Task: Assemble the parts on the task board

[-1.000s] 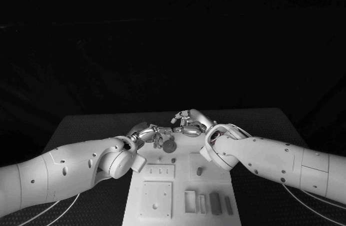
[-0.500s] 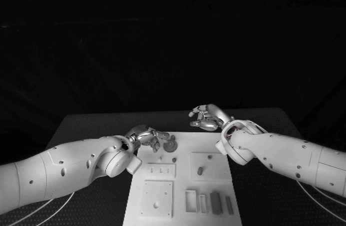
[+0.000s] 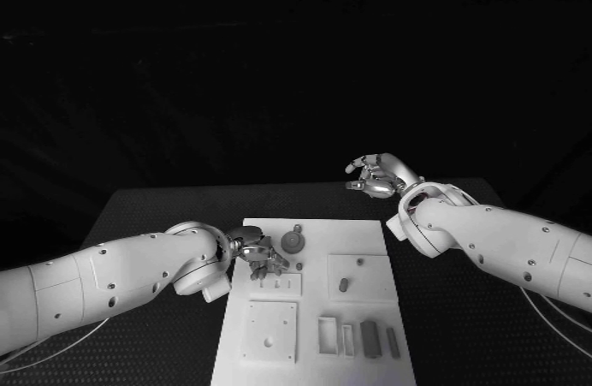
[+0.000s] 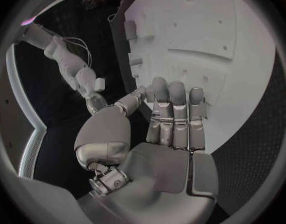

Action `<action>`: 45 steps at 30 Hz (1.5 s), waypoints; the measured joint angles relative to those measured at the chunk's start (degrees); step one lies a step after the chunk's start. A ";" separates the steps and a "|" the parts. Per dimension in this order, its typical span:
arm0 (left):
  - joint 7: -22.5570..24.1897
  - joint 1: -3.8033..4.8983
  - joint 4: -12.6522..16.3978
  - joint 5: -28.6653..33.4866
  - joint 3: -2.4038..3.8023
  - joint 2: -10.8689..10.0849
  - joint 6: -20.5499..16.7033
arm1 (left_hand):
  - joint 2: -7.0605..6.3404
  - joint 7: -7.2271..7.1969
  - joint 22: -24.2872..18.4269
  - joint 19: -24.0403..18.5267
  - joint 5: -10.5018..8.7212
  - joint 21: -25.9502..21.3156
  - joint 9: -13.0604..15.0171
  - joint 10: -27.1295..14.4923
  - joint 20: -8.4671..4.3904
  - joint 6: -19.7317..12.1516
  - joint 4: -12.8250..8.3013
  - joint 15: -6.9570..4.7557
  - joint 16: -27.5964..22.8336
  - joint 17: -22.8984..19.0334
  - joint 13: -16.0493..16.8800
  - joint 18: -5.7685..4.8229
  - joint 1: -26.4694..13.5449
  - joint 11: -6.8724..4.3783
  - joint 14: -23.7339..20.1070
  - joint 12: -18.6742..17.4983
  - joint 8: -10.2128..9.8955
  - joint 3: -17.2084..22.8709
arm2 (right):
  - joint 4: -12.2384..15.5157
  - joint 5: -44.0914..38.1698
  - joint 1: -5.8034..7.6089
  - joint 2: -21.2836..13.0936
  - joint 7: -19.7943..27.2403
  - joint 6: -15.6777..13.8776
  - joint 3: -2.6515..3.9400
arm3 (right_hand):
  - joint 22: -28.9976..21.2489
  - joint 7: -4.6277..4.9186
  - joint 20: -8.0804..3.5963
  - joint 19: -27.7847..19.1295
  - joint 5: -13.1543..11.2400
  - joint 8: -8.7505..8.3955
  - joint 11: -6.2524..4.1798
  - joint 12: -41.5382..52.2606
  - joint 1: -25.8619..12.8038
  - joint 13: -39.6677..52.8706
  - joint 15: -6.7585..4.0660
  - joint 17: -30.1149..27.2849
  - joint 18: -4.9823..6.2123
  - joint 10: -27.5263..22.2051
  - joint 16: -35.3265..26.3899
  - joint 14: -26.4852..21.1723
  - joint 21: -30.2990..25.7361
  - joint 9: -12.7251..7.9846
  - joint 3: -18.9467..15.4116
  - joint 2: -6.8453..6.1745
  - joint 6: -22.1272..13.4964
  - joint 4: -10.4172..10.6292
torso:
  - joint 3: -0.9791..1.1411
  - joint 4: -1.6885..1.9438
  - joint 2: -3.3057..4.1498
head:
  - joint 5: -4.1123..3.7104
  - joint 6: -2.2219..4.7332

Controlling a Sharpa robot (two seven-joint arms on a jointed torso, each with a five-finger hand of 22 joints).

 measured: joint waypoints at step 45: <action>-12.26 -0.03 4.37 -26.74 -0.43 1.72 0.97 | 4.42 -0.05 -0.03 11.59 1.79 9.96 0.94 0.05 -4.22 1.21 -0.65 -1.13 13.78 4.64 18.19 0.54 -4.44 -0.96 2.58 14.64 2.46 -0.56 | -2.38 3.27 0.30 -0.23 0.09 2.36 0.02 | -9.98 1.74 7.11 -9.29 2.35 -2.86 4.19 -18.61 -0.45 -23.61 7.53 -14.57 0.32 -8.90 -24.78 -5.43 -21.38 -2.40 -2.80 -1.34 7.27 0.06 | -0.10 0.14 0.04 | 0.86 -2.46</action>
